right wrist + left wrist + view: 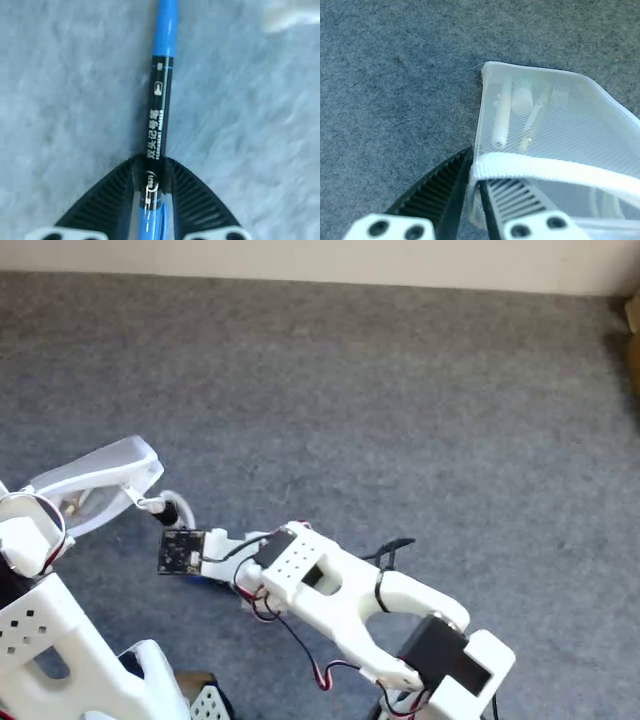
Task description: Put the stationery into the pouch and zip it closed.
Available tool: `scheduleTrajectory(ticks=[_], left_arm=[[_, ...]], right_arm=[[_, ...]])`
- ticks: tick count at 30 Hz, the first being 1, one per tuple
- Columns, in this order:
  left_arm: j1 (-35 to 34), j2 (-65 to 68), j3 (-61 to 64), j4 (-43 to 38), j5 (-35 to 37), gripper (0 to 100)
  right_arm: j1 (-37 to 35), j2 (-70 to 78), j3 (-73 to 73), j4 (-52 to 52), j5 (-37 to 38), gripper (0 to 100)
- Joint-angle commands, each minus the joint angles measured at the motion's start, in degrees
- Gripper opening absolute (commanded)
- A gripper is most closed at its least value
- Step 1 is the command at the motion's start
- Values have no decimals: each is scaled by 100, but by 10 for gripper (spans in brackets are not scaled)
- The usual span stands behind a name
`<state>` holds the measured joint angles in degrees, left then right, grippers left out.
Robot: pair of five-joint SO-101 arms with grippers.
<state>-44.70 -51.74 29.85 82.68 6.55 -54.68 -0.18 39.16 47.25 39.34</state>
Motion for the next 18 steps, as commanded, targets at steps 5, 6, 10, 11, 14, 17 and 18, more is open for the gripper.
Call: scheduleTrajectory(ticks=[5,6,10,11,14,17,18], left_arm=[[-57,-40,-40,-149,62,6],[-66,-40,-40,-149,62,6],[-57,-40,-40,-149,62,6],[-57,-40,-40,-149,62,6],[-57,-40,-31,-149,62,6],[-57,-40,-31,-149,62,6],[-57,-40,-31,-149,62,6]], right_arm=[[338,-919,66,1077,97,5],[400,-1051,101,1182,97,5],[523,-1481,470,1297,97,5],[558,-1552,567,1297,97,5],[620,-1604,734,1297,70,5],[752,-1622,708,1305,70,14],[804,-1640,708,1305,70,32]])
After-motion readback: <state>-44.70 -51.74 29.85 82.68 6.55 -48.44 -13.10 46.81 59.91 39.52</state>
